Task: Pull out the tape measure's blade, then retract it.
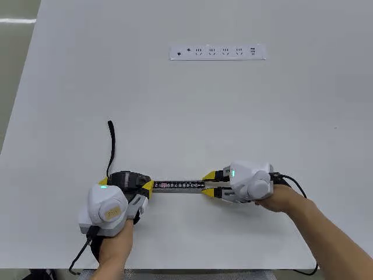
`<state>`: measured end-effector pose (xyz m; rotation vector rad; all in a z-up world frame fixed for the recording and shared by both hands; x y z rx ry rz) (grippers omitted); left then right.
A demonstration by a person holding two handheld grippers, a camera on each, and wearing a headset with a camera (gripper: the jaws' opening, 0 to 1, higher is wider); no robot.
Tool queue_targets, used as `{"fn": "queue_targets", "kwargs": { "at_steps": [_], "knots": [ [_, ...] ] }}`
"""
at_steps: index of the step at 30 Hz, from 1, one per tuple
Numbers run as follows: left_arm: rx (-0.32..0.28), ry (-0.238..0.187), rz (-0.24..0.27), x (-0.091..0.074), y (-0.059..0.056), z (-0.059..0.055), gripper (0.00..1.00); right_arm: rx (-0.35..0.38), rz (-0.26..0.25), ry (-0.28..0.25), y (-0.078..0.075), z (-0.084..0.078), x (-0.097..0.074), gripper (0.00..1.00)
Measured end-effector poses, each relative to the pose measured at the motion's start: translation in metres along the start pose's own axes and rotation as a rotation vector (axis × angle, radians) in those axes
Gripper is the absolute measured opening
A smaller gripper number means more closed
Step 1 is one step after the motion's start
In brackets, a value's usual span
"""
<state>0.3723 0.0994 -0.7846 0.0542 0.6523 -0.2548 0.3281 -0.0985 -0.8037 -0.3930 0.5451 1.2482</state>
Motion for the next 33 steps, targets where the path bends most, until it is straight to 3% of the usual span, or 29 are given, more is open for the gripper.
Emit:
{"fn": "queue_targets", "kwargs": {
  "at_steps": [4,6,8,33],
  "knots": [
    [0.001,0.001,-0.001,0.000,0.000,0.000,0.63,-0.004,0.002,-0.001,0.000,0.003,0.006,0.12],
    [0.002,0.004,-0.003,0.000,0.000,-0.001,0.63,-0.004,0.002,-0.013,0.000,0.011,0.022,0.12],
    [0.001,0.006,-0.003,0.000,0.000,-0.001,0.63,-0.003,0.004,-0.017,0.000,0.014,0.025,0.12],
    [-0.006,0.014,-0.009,-0.001,0.000,-0.001,0.63,-0.007,0.012,-0.039,0.005,0.040,0.061,0.12]
  ]
}}
Point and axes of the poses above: the centre of the closed fingertips' face, and the gripper's own axes: x roughly forward along the fingers, y roughly to its left, z roughly out of its top, the point moved 2 cm from there along -x, roughly backward along the fingers, and after that the axes turned 4 degrees about -y, right-handed, at the moved point
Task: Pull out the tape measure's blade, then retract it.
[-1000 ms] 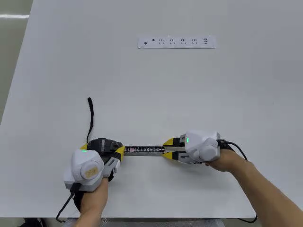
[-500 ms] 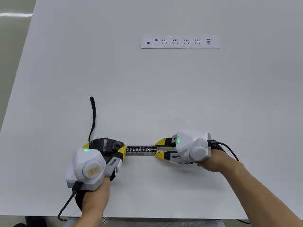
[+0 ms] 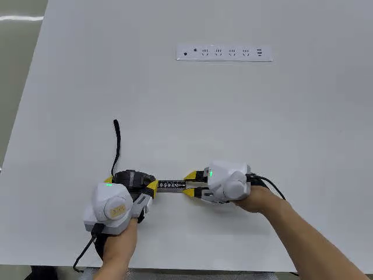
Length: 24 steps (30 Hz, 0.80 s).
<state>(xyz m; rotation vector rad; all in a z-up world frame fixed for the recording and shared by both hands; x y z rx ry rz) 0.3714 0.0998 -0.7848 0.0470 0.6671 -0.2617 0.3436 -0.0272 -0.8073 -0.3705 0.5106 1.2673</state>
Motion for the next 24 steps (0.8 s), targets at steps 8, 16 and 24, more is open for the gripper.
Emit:
{"fn": "queue_targets", "kwargs": {
  "at_steps": [8,16,24],
  "knots": [
    [-0.004,0.003,-0.003,0.000,0.001,0.000,0.63,-0.004,0.008,-0.006,0.001,0.008,0.014,0.12],
    [-0.006,0.004,-0.004,0.000,0.000,0.000,0.63,-0.005,0.010,-0.007,0.001,0.011,0.017,0.12],
    [-0.013,0.007,-0.010,0.000,0.000,0.000,0.63,0.005,0.013,-0.016,0.003,0.022,0.033,0.12]
  ]
}}
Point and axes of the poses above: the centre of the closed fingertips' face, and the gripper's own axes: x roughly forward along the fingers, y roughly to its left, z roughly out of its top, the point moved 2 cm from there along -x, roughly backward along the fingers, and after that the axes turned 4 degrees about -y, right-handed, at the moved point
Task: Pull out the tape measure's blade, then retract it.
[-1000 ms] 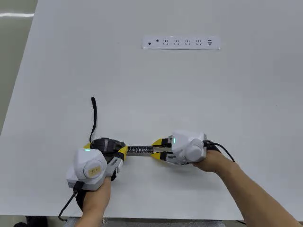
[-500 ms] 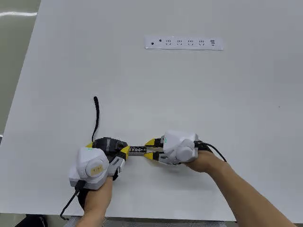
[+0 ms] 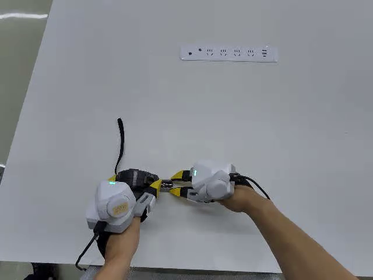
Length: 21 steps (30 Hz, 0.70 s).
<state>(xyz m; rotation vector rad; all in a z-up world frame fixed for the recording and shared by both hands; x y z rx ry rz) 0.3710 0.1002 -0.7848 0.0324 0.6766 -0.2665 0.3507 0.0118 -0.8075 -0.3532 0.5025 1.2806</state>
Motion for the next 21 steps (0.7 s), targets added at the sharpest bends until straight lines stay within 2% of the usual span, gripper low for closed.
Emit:
{"fn": "queue_targets", "kwargs": {
  "at_steps": [15,16,21],
  "knots": [
    [-0.004,-0.001,-0.002,0.000,0.000,0.000,0.63,-0.001,0.001,-0.008,0.001,0.006,0.012,0.12],
    [-0.006,0.001,-0.004,0.000,0.000,0.001,0.63,-0.003,0.002,-0.009,0.001,0.010,0.018,0.12],
    [-0.007,0.000,-0.004,-0.001,0.000,0.001,0.63,-0.003,0.002,-0.008,0.002,0.012,0.018,0.12]
  ]
}}
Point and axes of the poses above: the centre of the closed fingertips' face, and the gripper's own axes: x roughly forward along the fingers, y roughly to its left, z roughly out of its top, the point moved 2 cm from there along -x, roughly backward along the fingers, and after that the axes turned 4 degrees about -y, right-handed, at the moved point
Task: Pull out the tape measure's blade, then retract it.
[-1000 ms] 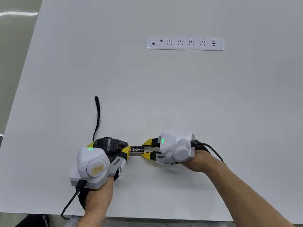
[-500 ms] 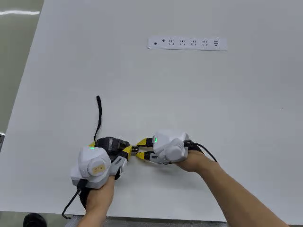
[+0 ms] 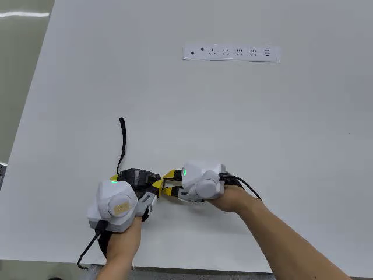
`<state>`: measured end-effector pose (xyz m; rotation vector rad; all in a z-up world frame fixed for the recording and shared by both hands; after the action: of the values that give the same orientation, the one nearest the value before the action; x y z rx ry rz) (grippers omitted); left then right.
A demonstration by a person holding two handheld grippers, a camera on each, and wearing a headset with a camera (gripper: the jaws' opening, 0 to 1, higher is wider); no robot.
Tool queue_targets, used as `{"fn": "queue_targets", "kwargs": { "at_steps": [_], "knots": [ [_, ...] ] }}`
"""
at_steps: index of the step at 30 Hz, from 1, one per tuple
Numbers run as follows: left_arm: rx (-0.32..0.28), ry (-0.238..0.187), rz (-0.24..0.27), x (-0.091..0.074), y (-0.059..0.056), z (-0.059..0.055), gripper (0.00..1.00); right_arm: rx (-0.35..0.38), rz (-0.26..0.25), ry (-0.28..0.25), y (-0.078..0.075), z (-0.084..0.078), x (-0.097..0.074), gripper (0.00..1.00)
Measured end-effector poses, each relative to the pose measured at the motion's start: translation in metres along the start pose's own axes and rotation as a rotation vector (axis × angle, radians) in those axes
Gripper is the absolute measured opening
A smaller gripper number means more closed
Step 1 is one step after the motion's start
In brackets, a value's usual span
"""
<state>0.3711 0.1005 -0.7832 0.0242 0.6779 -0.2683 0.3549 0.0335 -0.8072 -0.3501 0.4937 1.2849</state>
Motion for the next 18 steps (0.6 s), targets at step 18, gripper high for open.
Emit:
{"fn": "queue_targets", "kwargs": {
  "at_steps": [18],
  "knots": [
    [0.012,-0.001,0.000,0.0012,-0.0012,-0.0003,0.65,-0.018,-0.012,0.007,0.0008,-0.0033,-0.0021,0.12]
  ]
}}
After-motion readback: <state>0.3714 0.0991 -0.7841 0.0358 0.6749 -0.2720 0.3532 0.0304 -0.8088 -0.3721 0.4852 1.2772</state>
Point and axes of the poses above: the centre of the closed fingertips' face, and the gripper's own axes: x roughly forward along the fingers, y roughly to its left, z roughly out of its top, the point moved 2 cm from there along -x, roughly backward along the fingers, and after that the axes turned 4 degrees about -y, right-handed, at the moved point
